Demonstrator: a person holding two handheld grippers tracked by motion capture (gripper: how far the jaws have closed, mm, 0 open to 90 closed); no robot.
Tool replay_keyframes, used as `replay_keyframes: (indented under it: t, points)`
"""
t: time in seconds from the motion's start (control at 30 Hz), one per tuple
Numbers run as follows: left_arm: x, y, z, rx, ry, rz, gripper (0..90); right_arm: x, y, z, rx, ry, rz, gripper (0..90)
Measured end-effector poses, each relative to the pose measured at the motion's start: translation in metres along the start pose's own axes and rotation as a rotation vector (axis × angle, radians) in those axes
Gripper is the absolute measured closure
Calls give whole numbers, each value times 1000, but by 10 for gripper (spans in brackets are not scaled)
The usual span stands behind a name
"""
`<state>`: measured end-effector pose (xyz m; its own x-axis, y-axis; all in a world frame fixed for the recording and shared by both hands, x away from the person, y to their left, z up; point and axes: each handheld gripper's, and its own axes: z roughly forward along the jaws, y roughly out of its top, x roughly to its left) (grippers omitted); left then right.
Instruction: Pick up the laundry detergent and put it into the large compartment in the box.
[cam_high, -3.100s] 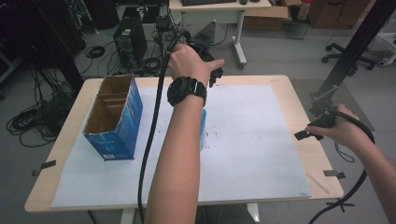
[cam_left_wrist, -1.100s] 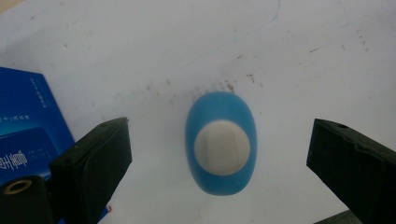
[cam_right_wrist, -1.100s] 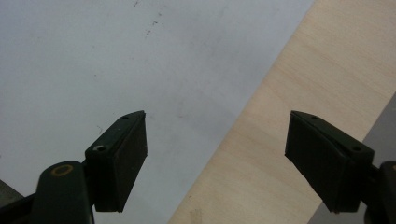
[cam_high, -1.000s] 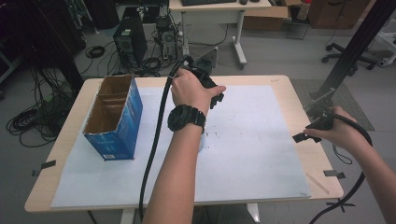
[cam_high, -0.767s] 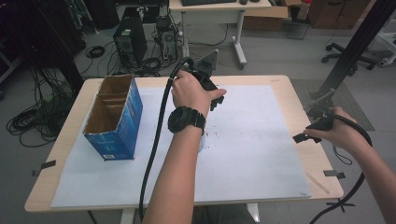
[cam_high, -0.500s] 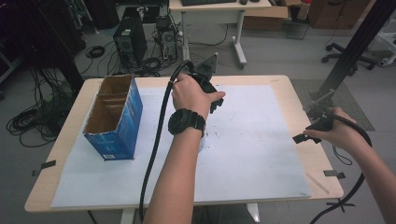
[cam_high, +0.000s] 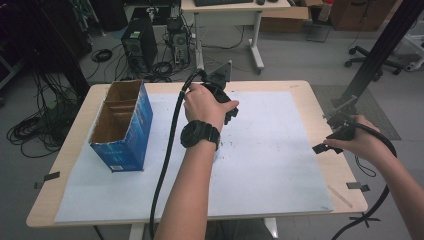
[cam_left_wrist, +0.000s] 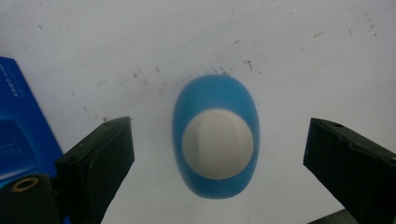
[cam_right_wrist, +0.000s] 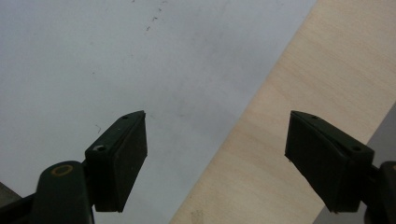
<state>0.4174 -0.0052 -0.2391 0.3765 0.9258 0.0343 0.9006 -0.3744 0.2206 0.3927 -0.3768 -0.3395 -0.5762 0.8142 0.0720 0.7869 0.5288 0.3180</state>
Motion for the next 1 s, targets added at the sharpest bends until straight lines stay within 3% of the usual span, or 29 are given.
replay_keyframes:
  t: [1.0]
  points:
    - [-2,-5,23,33,-11,-11,108,0,-2,3,2,5,-2,210]
